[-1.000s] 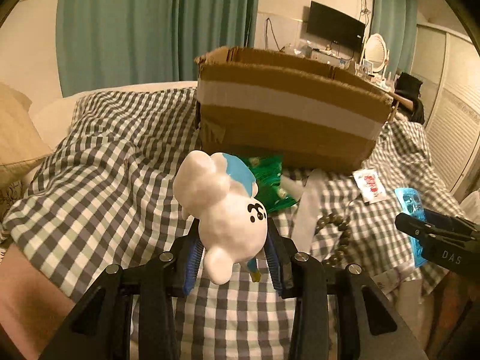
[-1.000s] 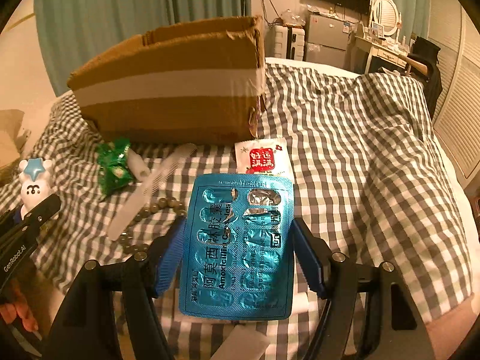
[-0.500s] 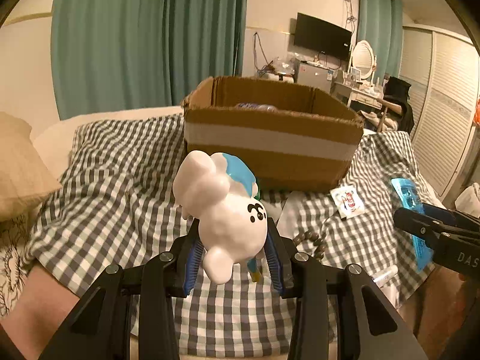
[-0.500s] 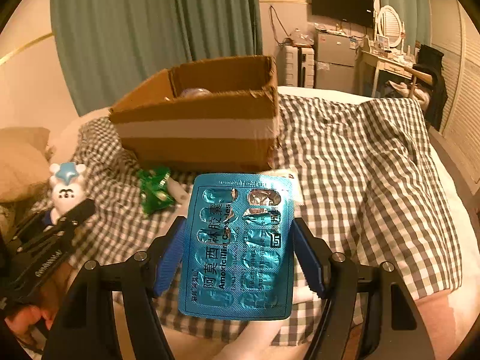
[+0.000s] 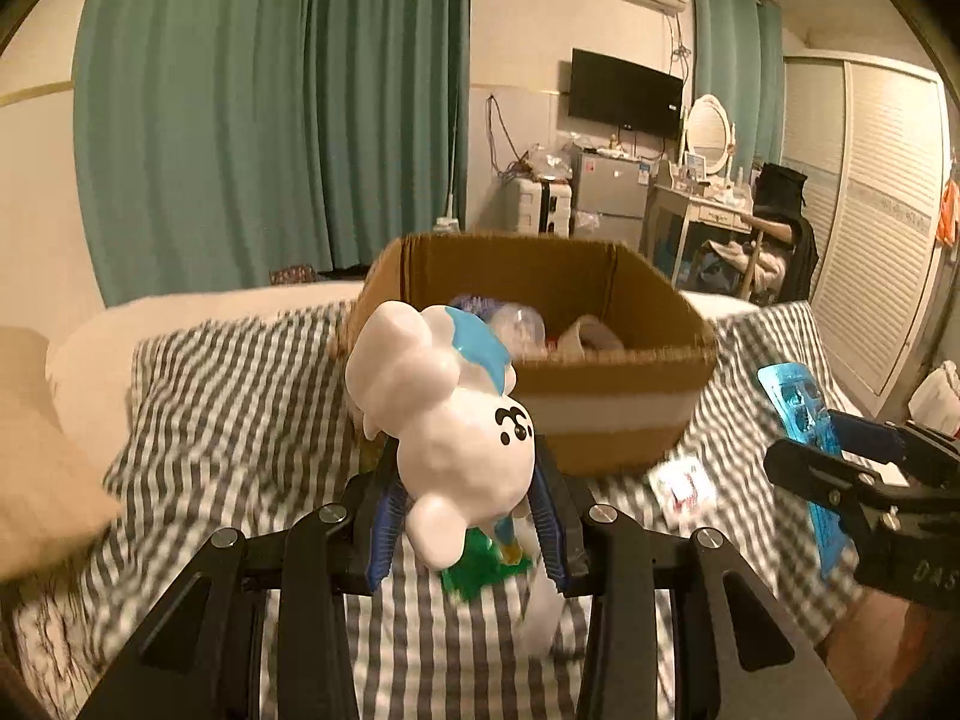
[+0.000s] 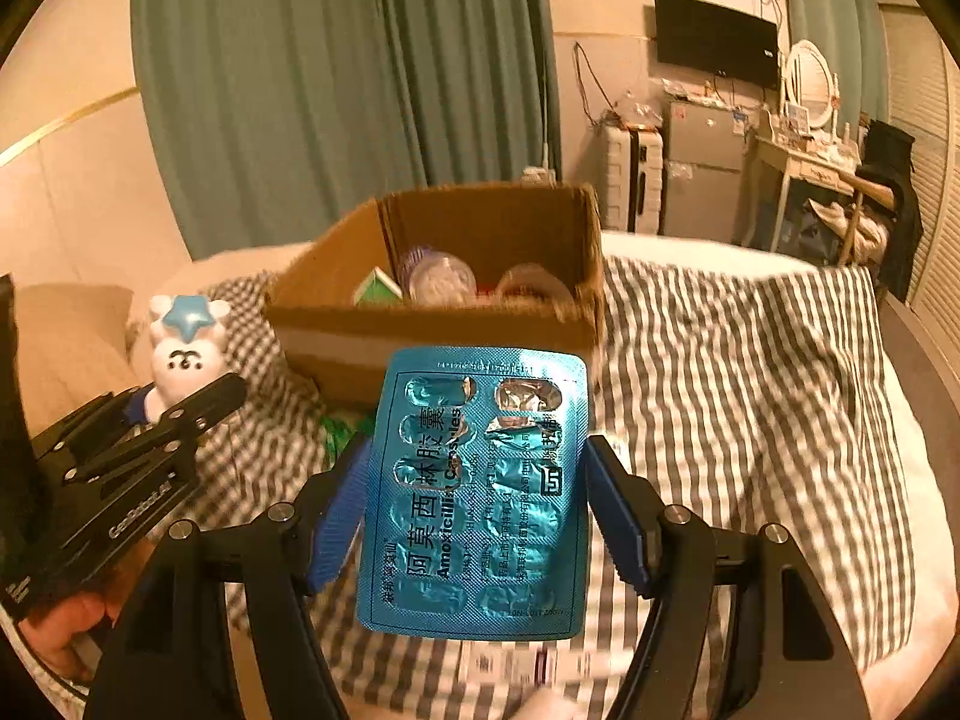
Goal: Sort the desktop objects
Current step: 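Carry the figurine and blister pack over the cardboard box and release both inside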
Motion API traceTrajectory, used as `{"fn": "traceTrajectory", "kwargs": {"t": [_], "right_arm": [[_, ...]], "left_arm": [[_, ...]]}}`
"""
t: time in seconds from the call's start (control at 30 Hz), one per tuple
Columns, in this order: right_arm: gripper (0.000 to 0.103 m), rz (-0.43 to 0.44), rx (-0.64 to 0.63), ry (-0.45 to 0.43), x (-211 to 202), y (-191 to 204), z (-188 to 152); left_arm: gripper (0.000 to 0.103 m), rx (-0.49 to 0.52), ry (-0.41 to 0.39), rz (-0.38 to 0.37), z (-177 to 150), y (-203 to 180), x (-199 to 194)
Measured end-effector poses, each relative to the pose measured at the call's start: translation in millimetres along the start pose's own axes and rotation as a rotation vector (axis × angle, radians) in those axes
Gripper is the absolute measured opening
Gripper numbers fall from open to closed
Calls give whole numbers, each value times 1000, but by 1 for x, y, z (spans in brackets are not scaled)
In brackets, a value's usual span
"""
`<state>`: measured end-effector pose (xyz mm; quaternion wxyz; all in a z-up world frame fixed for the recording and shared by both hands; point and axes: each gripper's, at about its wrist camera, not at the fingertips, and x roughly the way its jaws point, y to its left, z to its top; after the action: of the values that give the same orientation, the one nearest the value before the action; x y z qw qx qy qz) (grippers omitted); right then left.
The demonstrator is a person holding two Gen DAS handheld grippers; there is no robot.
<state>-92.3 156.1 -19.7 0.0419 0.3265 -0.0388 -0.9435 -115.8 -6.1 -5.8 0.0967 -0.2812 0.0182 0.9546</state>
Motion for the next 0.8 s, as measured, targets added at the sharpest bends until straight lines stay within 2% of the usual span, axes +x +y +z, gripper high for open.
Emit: {"fn": "traceTrajectory", "kwargs": {"t": [0.37,0.8], "right_arm": [[69,5,-51,-77,34,0,66],[69,1,47,-40,131,-39,127]], "left_arm": [[39,18,-45,-12,67,-5,51],[39,11,3,-46,115,-4,143]]}}
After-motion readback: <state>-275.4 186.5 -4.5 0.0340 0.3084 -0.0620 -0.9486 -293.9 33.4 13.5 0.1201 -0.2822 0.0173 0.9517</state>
